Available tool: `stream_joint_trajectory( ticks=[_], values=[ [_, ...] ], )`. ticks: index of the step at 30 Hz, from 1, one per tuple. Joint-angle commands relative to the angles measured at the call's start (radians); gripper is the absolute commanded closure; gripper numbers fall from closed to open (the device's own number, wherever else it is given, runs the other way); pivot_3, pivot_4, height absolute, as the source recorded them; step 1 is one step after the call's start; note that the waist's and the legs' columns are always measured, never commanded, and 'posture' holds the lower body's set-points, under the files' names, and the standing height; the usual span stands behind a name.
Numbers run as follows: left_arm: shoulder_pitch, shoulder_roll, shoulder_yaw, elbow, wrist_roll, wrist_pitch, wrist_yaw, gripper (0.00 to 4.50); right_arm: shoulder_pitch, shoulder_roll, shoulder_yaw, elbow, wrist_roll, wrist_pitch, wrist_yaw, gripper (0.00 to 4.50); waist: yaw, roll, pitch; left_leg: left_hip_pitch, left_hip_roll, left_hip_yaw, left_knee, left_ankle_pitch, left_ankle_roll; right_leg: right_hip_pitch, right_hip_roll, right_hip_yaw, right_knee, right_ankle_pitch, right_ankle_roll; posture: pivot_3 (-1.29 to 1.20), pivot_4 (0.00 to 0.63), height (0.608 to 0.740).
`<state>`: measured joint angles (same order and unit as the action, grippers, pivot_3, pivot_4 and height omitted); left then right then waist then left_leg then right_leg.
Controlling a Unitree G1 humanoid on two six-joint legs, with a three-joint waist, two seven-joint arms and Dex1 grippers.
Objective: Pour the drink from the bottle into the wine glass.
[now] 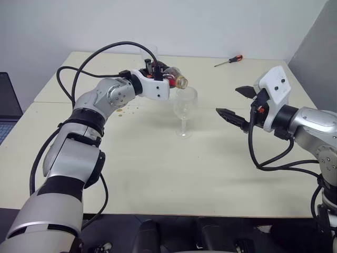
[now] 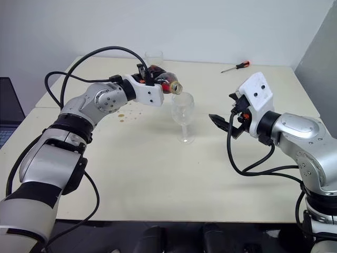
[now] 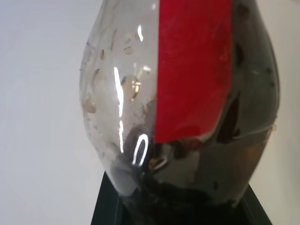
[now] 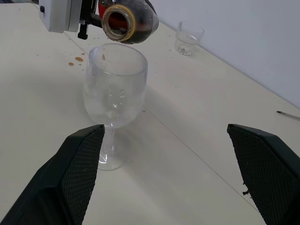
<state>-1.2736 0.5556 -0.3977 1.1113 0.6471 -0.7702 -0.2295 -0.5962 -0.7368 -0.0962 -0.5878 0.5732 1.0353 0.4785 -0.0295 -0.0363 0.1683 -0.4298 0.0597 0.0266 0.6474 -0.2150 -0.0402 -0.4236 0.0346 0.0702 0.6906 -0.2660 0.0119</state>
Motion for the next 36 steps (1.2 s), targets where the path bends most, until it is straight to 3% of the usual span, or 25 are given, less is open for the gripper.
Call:
stream_joint_trajectory(
  ticks=[1,36],
  values=[
    [-0.038,0.017,0.01,-0.013,-0.013,-0.009,0.018,3.71,-0.001,0.002,-0.02,-0.034,0.004,-0.013,-0.006,0.0,0.0,0.0,0.0,0.0,0.0,0.0,0.0,0.0,0.0,0.0,0.0,0.0,0.0,0.0,0.0,0.0,0.15,0.74],
    [-0.128,0.042,-0.068,0.024,0.095,-0.013,0.114,3.73,0.003,0.028,-0.009,-0.036,-0.016,-0.031,-0.03,0.0,0.0,0.0,0.0,0.001,0.0,0.0,0.0,0.0,0.0,0.0,0.0,0.0,0.001,0.0,0.0,0.0,0.15,0.74]
  ],
)
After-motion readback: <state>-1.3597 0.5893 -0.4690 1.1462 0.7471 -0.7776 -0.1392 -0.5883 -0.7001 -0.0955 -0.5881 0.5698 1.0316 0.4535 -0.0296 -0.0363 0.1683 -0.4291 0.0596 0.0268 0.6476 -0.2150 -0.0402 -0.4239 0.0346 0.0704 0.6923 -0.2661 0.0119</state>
